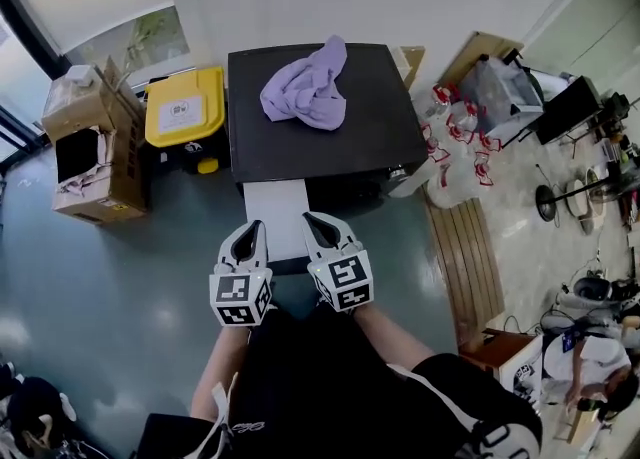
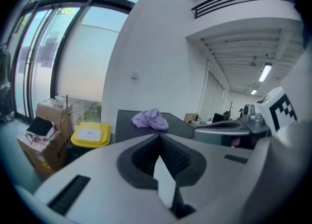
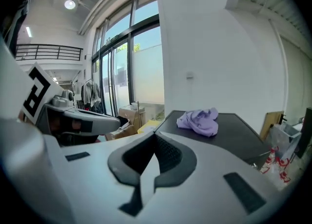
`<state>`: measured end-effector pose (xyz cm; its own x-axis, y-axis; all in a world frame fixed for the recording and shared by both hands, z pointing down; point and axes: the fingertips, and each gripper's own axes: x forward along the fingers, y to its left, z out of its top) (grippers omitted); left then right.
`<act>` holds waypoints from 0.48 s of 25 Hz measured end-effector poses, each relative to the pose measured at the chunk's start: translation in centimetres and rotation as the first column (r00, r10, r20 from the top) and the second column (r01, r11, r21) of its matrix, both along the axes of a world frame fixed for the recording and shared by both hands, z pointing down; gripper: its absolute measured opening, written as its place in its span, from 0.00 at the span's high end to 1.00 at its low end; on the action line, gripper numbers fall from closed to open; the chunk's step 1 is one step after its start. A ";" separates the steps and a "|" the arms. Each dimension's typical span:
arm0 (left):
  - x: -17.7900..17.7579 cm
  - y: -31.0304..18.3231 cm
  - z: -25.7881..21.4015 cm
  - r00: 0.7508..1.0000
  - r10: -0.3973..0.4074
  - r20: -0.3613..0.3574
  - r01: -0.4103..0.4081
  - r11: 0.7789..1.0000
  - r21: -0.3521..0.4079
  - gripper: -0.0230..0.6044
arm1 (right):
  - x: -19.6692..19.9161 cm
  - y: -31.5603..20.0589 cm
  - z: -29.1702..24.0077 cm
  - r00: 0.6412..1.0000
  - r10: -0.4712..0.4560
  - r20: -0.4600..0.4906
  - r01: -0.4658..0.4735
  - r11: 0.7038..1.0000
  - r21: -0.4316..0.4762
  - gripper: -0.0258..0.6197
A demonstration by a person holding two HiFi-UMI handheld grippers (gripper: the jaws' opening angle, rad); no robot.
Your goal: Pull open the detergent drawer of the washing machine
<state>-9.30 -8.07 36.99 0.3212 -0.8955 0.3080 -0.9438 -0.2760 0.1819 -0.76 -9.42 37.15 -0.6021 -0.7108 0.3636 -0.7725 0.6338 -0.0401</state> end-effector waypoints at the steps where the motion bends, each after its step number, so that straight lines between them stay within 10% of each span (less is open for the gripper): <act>1: 0.0 -0.2 -1.4 1.000 -0.004 0.017 0.003 0.999 0.034 0.93 | 0.0 -0.3 -1.2 1.000 -0.004 0.009 0.004 1.000 0.021 0.95; 12: 0.2 -1.0 -14.6 0.999 -0.046 -0.011 0.047 0.947 0.319 0.93 | 1.4 -1.5 -12.7 0.995 -0.017 0.101 -0.007 0.971 0.237 0.95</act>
<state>-9.13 -9.10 22.43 0.2773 -0.9608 0.0025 -0.9565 -0.2759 0.0947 0.63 -10.93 24.47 -0.6310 -0.7662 0.1215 -0.7689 0.6385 0.0335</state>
